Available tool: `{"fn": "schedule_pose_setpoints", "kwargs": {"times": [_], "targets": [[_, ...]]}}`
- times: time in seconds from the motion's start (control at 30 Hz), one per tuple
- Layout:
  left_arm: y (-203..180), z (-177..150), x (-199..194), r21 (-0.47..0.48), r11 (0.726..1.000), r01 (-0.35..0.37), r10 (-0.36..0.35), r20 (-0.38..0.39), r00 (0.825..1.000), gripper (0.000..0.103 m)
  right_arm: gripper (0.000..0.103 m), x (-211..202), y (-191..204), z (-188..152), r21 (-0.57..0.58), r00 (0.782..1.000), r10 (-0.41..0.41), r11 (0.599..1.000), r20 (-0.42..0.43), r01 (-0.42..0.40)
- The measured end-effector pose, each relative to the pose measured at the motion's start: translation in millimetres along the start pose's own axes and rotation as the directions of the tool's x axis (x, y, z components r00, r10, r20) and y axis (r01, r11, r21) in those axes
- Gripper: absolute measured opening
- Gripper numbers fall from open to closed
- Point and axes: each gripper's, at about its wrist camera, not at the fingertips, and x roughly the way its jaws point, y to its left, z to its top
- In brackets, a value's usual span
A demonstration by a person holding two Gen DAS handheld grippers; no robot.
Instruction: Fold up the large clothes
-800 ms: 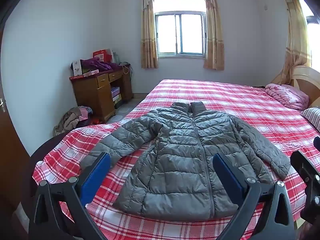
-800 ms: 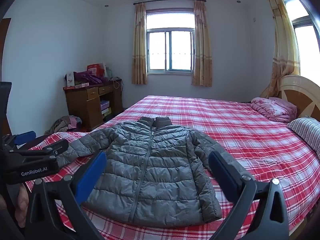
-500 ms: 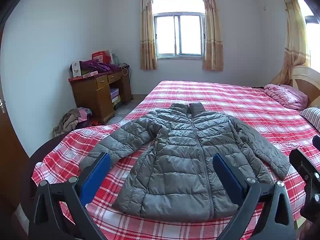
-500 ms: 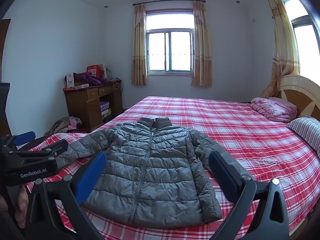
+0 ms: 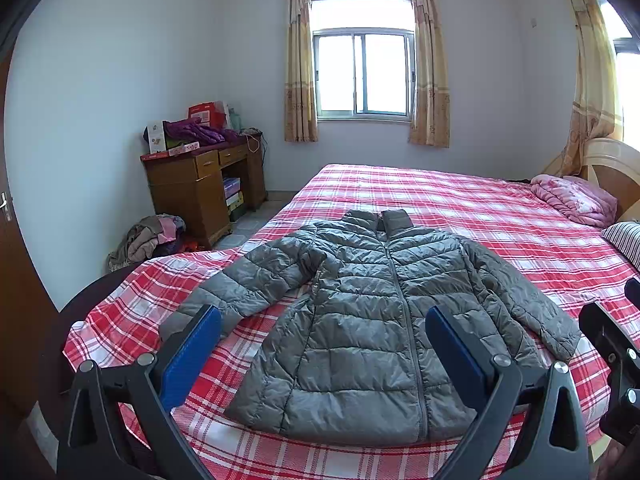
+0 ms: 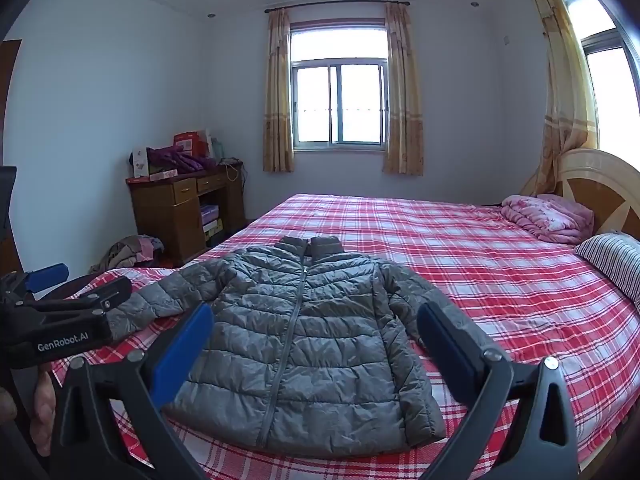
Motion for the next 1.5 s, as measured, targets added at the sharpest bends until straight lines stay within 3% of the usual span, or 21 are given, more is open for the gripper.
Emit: {"fn": "schedule_pose_setpoints", "kwargs": {"times": [1.5], "targets": [[5.1, 0.0, -1.0, -0.036, 0.999, -0.003, 0.003, 0.006, 1.000, 0.102, 0.103, 0.0, -0.1, -2.2, 0.003, 1.000, 0.004, 1.000, 0.001, -0.004]]}}
